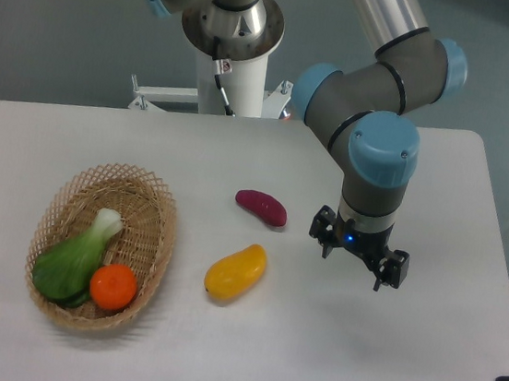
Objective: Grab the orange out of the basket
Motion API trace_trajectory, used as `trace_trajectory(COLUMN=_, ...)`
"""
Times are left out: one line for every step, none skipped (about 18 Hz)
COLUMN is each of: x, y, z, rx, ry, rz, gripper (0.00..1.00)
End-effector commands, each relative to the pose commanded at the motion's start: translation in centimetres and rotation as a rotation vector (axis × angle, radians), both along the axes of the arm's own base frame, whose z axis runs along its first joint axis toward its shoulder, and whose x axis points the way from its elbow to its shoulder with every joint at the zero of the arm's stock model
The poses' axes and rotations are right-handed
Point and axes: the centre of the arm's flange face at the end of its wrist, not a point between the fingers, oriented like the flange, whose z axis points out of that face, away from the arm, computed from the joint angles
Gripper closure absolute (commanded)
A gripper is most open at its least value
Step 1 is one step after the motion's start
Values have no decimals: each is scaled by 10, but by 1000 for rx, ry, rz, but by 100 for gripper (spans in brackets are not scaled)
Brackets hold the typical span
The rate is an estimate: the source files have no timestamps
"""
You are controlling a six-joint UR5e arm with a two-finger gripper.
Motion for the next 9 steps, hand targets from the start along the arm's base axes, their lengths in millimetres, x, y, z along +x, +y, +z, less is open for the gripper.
trace_trajectory(x=0, y=0, z=0, rx=0, ry=0, rz=0, gripper=0)
trace_trajectory(x=0, y=0, z=-1, rx=0, ry=-3, rz=0, gripper=0)
trace_trajectory(x=1, y=1, z=-1, rx=2, ry=-3, rz=-1, gripper=0)
trace_trajectory(x=2, y=2, z=-1, rx=8, ry=-7, rz=7, gripper=0)
trace_trajectory(x=2, y=3, z=-1, rx=16, ry=-9, rz=37, gripper=0)
trace_trajectory(x=4, y=6, z=-1, rx=22, ry=-7, rz=55, gripper=0)
trace_trajectory(x=6, y=9, z=1, rx=37, ry=-5, rz=77, gripper=0)
trace_trajectory(x=10, y=12, z=3, rx=48, ry=-12, rz=95, gripper=0)
trace_trajectory(x=12, y=13, z=2, rx=49, ry=-16, rz=108, gripper=0)
